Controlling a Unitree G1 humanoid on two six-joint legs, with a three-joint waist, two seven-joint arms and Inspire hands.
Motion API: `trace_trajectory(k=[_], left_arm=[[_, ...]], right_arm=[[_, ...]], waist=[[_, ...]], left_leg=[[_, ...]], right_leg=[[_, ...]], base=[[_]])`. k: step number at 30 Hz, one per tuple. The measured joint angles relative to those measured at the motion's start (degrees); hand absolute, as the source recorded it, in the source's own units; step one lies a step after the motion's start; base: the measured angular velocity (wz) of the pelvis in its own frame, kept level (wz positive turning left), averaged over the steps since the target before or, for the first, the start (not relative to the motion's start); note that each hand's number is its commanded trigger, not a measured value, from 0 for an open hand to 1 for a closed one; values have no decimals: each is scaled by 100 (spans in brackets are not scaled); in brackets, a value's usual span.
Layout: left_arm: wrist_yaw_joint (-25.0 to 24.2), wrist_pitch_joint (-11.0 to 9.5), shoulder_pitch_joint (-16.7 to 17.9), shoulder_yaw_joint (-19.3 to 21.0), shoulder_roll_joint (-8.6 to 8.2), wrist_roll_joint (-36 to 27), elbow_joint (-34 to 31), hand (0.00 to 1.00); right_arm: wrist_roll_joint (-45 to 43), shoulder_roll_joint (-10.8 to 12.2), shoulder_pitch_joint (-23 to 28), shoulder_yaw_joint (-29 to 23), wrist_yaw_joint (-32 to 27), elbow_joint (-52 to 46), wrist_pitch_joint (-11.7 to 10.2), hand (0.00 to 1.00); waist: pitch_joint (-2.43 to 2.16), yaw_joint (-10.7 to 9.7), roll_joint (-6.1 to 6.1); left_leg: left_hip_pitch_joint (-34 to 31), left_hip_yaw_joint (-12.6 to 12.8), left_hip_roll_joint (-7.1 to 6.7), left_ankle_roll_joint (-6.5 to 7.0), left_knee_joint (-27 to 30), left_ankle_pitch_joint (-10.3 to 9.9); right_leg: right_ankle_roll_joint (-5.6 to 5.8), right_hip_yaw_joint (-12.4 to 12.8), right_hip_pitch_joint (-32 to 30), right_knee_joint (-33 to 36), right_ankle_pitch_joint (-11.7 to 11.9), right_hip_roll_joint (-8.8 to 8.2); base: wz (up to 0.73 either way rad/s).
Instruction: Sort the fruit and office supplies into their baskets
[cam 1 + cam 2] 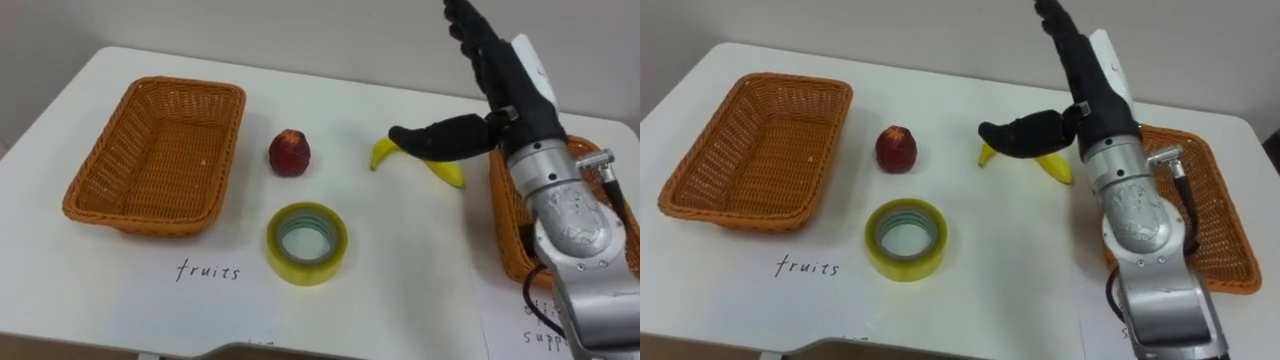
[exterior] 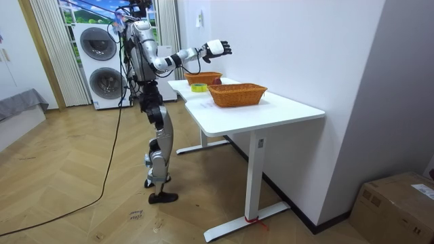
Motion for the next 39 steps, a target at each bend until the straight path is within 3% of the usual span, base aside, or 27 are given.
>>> trace_trajectory(k=[8, 15, 24, 33, 39], left_arm=[[92, -4, -7, -61, 6, 2, -167, 0], [93, 0, -19, -45, 13, 5, -184, 0], [147, 42, -28, -91, 15, 0, -365, 0], [147, 91, -57, -106, -56, 2, -466, 0], [104, 129, -54, -92, -59, 5, -521, 0]], right_arm=[[66, 46, 2, 312, 164, 277, 14, 0], [68, 205, 7, 360, 318, 293, 20, 0], [67, 217, 7, 817, 318, 544, 27, 0], [-28, 345, 7, 819, 317, 1074, 37, 0], [-142, 438, 7, 832, 317, 1164, 102, 0]], waist=[[13, 127, -83], [-5, 219, -114], [9, 272, -92], [51, 372, -26], [53, 398, -13]], left_leg=[[-81, -111, -25, 11, 11, 16], [-87, -163, -36, 17, 7, 18], [-90, -171, -41, 21, 20, 24], [-101, -185, -46, 23, 23, 28], [-119, -219, -51, 21, 23, 31]], right_leg=[[1, -96, -40, -6, 0, -23], [1, -110, -28, -11, 0, -31], [2, -120, -9, -13, 1, -38], [3, -123, -14, -14, 0, -40], [3, -125, -25, -17, 0, -37]], base=[[7], [4], [0], [0], [2]])
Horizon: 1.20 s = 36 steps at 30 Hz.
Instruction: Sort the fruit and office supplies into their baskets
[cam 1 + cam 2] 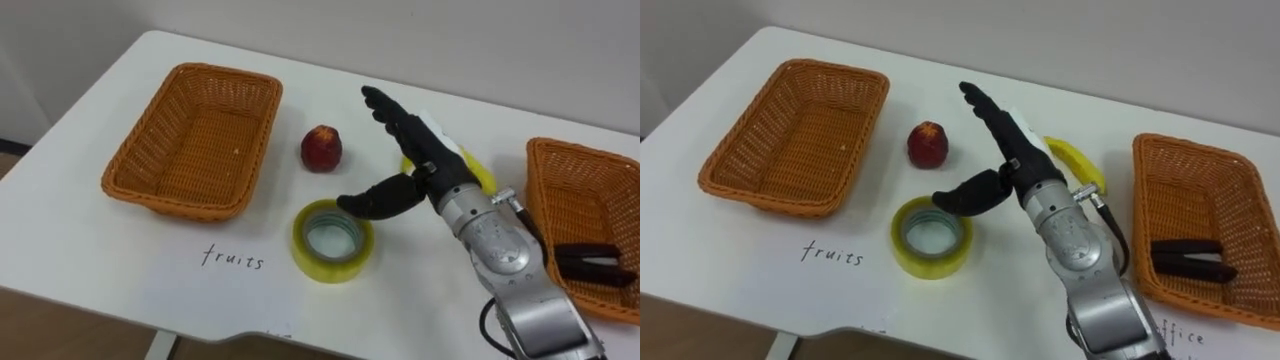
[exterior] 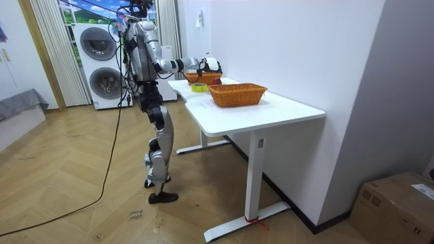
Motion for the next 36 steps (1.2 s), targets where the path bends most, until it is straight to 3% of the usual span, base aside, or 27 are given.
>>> trace_trajectory(k=[15, 22, 36], left_arm=[[-16, 0, 83, -2, 2, 99, -5, 0], [-25, 25, 96, -1, 1, 123, -5, 0], [-163, 83, 29, 7, 20, 117, -42, 0]], right_arm=[[-416, 3, 0, 163, 318, 365, 38, 0], [-824, 2, 0, 163, 634, 468, 130, 0], [-1016, 9, 7, 161, 1048, 576, 303, 0]], waist=[[-31, 18, -19], [-61, 98, -98], [-43, 115, -131]], left_leg=[[1, -31, -19, -3, 70, 23], [1, -38, -22, -10, 69, 37], [-11, -176, -41, 4, 54, 46]], right_leg=[[3, -1, 46, 8, 1, -16], [2, -21, 46, 12, 1, -20], [7, -138, 84, 4, 1, -44]], base=[[0], [0], [6]])
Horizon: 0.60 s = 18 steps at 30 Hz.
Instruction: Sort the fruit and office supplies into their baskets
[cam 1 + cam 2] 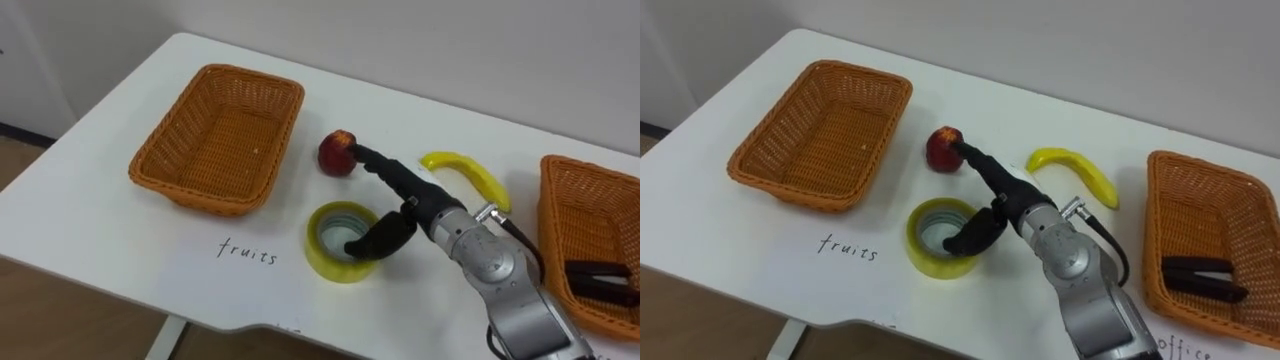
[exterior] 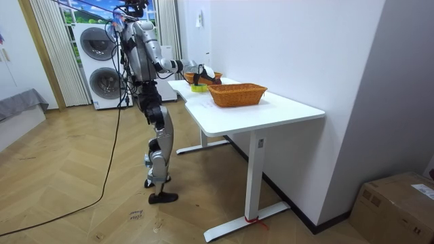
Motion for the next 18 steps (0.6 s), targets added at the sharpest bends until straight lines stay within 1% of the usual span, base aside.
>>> trace_trajectory(k=[2, 6, 10, 11, 18], left_arm=[[2, 11, -13, -4, 7, 0, -1, 0], [6, 81, -30, -19, 15, 0, -78, 0], [16, 119, -73, -18, 15, 0, -119, 0], [25, 126, -85, -18, 15, 0, -118, 0], [29, 290, -108, -17, 16, 0, -117, 0]], right_arm=[[-43, 0, 0, 0, 26, 14, 4, 0], [-212, 0, -1, 2, 66, 16, 103, 0], [-214, 0, -2, 2, 82, 17, 152, 0], [-227, 0, -2, 2, 88, 17, 211, 0], [-251, 0, -35, -7, 173, 17, 369, 0]], waist=[[6, 6, -7], [10, 13, -16], [12, 15, -20], [13, 16, -22], [18, 16, -29]], left_leg=[[0, -3, 0, 0, -1, 0], [0, -6, 1, 0, -2, 0], [1, -5, 2, 0, 0, 0], [1, -5, 3, 0, 0, 0], [-1, -5, 3, -1, 0, -2]], right_leg=[[0, -1, 0, 0, 0, 1], [0, -7, -1, 1, 0, 3], [0, -12, -2, 1, 0, 5], [0, -12, -2, 2, 0, 5], [0, -9, -6, 4, 0, 6]], base=[[0], [0], [0], [0], [0]])
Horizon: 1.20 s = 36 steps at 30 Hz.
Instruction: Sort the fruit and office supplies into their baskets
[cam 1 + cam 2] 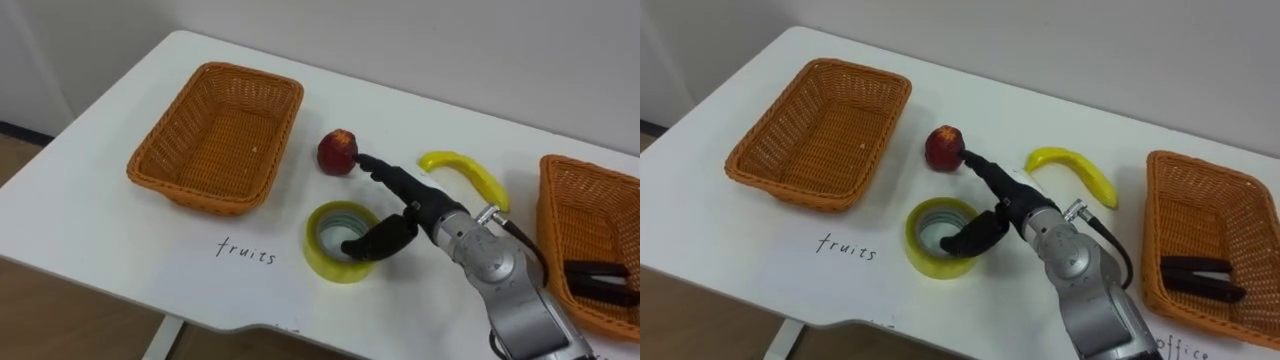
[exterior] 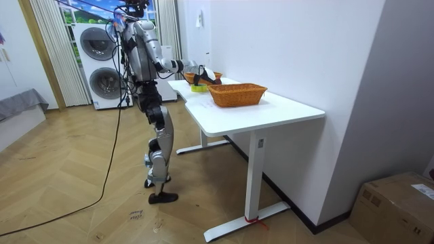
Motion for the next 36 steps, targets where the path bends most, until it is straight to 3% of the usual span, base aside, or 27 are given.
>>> trace_trajectory(k=[13, 28, 29, 30, 31, 32, 36], left_arm=[[-20, 63, -47, 59, 7, 4, 125, 0], [-105, 165, -78, 131, 68, 15, 123, 0], [-109, 167, -85, 130, 74, 15, 122, 0], [-109, 172, -95, 128, 89, 14, 122, 0], [-109, 178, -100, 127, 99, 13, 120, 0], [-106, 204, -111, 128, 110, 13, 107, 0], [-102, 295, -110, 123, 109, 13, 17, 0]], right_arm=[[-780, 110, -209, -24, 639, -18, 137, 0], [-1072, 211, -332, -11, 1170, -97, 513, 0], [-1076, 210, -363, -3, 1256, -97, 563, 29], [-1092, 210, -394, 12, 1347, -95, 609, 75], [-1102, 210, -404, 15, 1377, -95, 633, 81], [-1116, 207, -415, 4, 1440, -91, 676, 100], [-1196, 197, -577, 1, 1632, 32, 848, 100]], waist=[[0, 11, -25], [-12, 31, -127], [-14, 37, -133], [-14, 46, -144], [-15, 56, -151], [-14, 93, -162], [-12, 164, -177]], left_leg=[[-8, 6, 0, 0, 2, 0], [-12, 13, 2, -2, 14, 2], [-12, 8, 1, -1, 15, 2], [-13, 2, 1, -1, 16, 2], [-12, 0, 3, -2, 17, 2], [-11, -1, 6, -3, 17, 2], [-13, -10, 5, -3, 29, 2]], right_leg=[[0, -10, -16, 0, 0, 1], [-1, -21, -21, 5, 0, 0], [-1, -24, -21, 6, 0, 0], [-1, -34, -19, 5, 0, 1], [-1, -40, -19, 5, 0, 2], [-1, -54, -17, 5, 0, 2], [-1, -76, -10, 6, 0, -2]], base=[[0], [0], [0], [0], [0], [0], [0]])
